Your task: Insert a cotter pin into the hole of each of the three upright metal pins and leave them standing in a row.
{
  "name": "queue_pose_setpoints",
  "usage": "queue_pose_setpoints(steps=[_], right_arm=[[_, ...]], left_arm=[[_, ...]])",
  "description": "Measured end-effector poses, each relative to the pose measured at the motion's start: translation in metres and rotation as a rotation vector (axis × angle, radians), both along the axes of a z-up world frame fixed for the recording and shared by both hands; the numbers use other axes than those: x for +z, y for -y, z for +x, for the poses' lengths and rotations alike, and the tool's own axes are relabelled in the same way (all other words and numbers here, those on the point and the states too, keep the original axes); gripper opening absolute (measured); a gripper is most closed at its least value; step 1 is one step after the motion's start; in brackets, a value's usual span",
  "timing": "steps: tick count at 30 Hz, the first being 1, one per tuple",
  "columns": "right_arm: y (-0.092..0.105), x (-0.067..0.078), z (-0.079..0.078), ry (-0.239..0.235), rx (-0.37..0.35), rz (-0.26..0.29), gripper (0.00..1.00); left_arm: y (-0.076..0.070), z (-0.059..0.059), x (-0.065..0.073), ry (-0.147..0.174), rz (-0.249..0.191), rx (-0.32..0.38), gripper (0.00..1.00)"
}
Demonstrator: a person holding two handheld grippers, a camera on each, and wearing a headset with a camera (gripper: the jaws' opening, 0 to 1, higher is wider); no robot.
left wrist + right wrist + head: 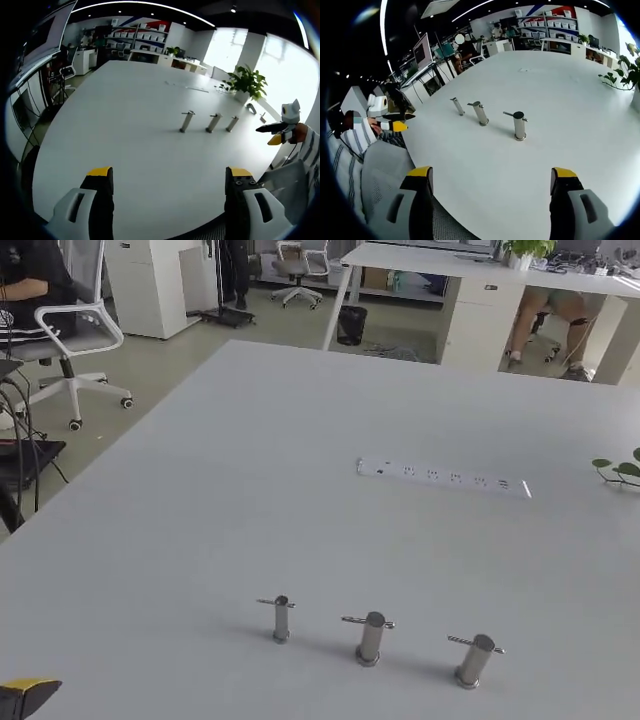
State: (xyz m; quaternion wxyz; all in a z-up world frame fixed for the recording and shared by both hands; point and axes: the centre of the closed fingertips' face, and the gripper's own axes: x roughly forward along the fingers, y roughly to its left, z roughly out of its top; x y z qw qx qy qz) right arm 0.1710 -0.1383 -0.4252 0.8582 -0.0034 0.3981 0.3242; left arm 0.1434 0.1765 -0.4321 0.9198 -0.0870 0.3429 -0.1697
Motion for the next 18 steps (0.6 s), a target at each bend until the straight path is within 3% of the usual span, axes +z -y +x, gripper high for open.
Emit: queue_pose_setpoints(steps=[5,18], right_arm=[[0.000,0.004,0.001,0.015,0.017,-0.030,0.97],[-0.005,0.010,0.000,0.024,0.024,-0.038,0.97]], left_arm=[[0.000,-0.003,0.001,-0.005,-0.009,0.001,0.94],[0.013,-0.004,0.004,-0.009,-0.036,-0.041,0.99]])
